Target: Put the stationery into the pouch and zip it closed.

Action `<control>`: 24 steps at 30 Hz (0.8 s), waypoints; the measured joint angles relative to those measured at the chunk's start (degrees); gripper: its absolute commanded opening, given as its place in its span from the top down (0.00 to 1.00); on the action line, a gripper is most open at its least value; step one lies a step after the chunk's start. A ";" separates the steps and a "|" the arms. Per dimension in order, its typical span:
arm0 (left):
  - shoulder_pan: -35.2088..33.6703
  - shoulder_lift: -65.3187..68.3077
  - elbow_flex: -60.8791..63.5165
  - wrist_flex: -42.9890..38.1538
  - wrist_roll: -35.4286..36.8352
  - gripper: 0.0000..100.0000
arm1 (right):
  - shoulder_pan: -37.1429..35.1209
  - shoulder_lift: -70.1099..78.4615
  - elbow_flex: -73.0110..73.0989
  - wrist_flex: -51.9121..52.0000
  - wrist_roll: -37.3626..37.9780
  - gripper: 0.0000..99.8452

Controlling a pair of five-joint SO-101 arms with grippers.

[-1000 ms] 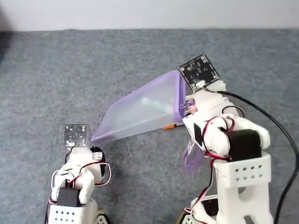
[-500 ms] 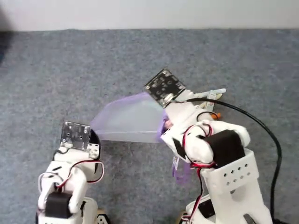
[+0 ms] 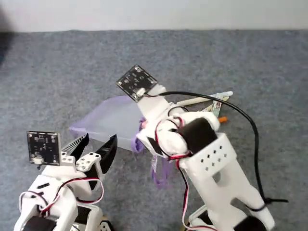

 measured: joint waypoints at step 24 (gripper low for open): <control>9.41 3.16 -2.90 1.23 5.27 0.76 | -4.75 5.10 -9.67 0.26 -0.53 0.99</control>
